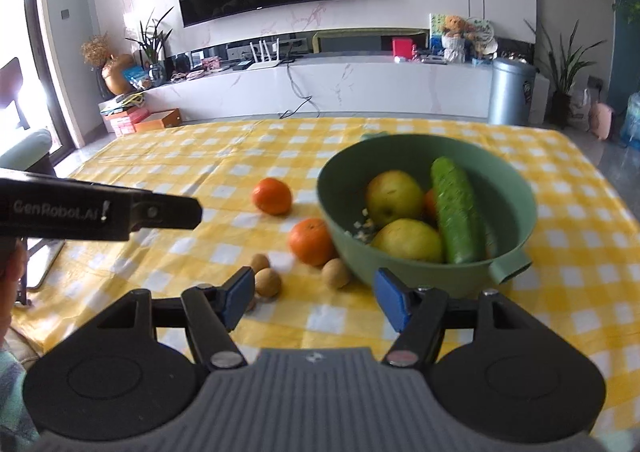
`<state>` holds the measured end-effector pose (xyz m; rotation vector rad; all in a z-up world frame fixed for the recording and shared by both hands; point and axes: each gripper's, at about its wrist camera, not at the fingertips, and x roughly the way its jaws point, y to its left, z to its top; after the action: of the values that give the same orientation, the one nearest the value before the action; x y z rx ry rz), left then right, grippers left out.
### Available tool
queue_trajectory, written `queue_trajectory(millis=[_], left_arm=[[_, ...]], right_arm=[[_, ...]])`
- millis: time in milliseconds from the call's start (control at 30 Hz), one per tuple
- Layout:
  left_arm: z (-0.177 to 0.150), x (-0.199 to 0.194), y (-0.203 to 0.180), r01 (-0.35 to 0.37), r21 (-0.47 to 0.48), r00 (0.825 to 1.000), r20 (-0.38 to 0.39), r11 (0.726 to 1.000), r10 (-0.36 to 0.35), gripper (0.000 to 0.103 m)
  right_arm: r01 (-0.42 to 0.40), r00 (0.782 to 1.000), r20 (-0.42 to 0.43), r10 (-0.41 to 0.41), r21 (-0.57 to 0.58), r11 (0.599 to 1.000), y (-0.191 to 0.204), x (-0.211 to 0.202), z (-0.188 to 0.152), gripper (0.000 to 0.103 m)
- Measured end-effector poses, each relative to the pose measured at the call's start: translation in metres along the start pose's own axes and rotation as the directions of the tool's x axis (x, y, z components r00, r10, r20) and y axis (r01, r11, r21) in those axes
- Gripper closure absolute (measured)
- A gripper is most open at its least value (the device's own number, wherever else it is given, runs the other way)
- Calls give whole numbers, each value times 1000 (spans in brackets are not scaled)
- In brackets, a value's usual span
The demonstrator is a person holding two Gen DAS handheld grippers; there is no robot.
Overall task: Organize fruits
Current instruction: 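Lift both tools away from the colander toward the brown longans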
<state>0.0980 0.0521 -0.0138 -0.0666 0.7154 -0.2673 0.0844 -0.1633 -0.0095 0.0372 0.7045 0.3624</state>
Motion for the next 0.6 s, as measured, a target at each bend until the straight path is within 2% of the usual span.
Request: queue_trajectory(millis=[200, 333, 600], left_arm=[[-7, 9, 13, -4, -40, 1000, -5, 999, 4, 38], [-11, 15, 22, 3, -78, 1000, -13, 997, -4, 38], [-18, 28, 29, 7, -97, 999, -39, 995, -10, 42]], right_arm=[[-6, 1000, 5, 6, -25, 1000, 8, 10, -6, 40], [-9, 1000, -4, 9, -27, 1000, 7, 18, -6, 50], [-29, 999, -39, 30, 12, 1000, 4, 37, -6, 58]])
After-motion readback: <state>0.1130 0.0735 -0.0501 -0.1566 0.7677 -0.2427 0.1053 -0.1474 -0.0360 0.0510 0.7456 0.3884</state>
